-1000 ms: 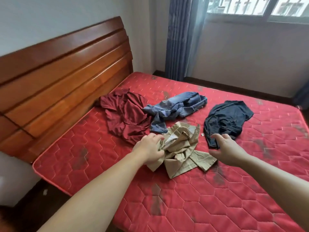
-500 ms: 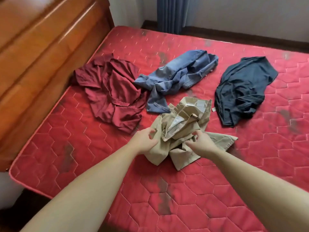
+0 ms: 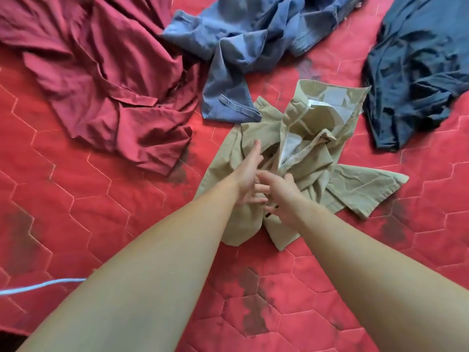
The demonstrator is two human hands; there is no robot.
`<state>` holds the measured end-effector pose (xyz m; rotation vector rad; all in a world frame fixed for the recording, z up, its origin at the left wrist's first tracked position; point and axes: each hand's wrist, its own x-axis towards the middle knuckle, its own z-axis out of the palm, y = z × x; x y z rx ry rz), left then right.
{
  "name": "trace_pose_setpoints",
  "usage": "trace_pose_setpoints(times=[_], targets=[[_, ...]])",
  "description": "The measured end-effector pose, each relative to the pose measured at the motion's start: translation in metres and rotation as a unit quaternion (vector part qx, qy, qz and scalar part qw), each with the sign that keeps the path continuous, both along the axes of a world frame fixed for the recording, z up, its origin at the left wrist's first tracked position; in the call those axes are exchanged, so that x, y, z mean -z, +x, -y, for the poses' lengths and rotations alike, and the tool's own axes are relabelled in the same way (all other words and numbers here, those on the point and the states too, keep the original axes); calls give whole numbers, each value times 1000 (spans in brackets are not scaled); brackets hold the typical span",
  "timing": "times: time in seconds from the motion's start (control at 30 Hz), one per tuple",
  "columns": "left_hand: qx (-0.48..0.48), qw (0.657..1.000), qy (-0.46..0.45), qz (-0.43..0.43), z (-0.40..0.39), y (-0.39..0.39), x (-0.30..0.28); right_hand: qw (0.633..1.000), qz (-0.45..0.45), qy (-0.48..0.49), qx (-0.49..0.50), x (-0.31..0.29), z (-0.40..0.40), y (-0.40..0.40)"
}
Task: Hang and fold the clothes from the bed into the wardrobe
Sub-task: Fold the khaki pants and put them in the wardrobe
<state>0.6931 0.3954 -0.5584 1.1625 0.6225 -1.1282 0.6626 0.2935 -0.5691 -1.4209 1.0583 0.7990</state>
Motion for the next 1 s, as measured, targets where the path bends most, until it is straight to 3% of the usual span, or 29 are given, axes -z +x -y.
trace_pose_setpoints(times=[0.07,0.13,0.2,0.27,0.4,0.47,0.57,0.67,0.8,0.9,1.0], targets=[[-17,999,-37,-31,-6,-2,14,998,-5,6,64,9,-3,0],[7,999,-26,-37,-14,-1,20,996,13,-51,77,14,1,-4],[61,998,16,-6,-15,2,15,989,67,-127,18,13,12,-11],[110,989,75,58,-10,5,6,966,125,-199,-107,3,21,-23],[110,972,126,163,19,6,-22,859,229,-242,-388,-33,31,-58],[160,948,143,236,38,4,-25,793,241,-243,-504,-54,32,-75],[215,904,245,276,55,-8,-22,744,264,-244,-563,-82,35,-99],[210,897,275,275,57,-20,-47,758,272,-260,-534,-102,47,-125],[139,919,266,257,63,-31,-103,844,248,-284,-381,-128,85,-140],[48,938,224,261,72,-45,-160,860,264,-309,-308,-163,118,-135],[8,946,160,283,76,-76,-220,846,314,-341,-263,-212,149,-126]])
